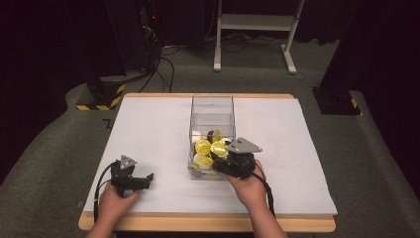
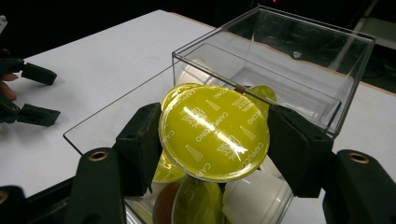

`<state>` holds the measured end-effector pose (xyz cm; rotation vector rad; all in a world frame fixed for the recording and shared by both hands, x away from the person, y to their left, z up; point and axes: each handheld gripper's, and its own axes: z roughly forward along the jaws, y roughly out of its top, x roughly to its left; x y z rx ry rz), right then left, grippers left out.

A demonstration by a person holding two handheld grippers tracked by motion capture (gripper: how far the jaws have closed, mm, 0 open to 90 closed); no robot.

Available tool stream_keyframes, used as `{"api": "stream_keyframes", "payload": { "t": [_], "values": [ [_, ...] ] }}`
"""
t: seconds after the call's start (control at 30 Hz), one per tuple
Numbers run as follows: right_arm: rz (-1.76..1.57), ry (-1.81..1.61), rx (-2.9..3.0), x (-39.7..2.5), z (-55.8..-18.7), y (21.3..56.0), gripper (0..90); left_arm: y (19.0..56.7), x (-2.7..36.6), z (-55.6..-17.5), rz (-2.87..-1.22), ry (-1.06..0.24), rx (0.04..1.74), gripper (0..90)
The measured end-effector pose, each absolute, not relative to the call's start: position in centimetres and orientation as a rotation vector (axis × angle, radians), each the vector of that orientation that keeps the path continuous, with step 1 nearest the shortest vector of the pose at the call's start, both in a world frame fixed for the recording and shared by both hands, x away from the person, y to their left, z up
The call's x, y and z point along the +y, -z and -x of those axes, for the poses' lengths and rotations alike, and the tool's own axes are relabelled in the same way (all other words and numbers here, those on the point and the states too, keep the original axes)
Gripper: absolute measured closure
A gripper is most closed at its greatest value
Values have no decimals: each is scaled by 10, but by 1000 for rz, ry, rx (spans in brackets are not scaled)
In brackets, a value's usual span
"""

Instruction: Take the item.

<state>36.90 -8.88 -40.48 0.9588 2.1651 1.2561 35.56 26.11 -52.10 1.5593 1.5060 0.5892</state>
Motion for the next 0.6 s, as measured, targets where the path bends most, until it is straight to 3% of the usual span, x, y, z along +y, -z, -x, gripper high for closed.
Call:
{"api": "stream_keyframes", "payload": {
  "t": [0.6],
  "values": [
    [-1017,-1243,2120,-110,-374,404,381,521,261,-356,-1563,-589,1505,10]
  ]
}}
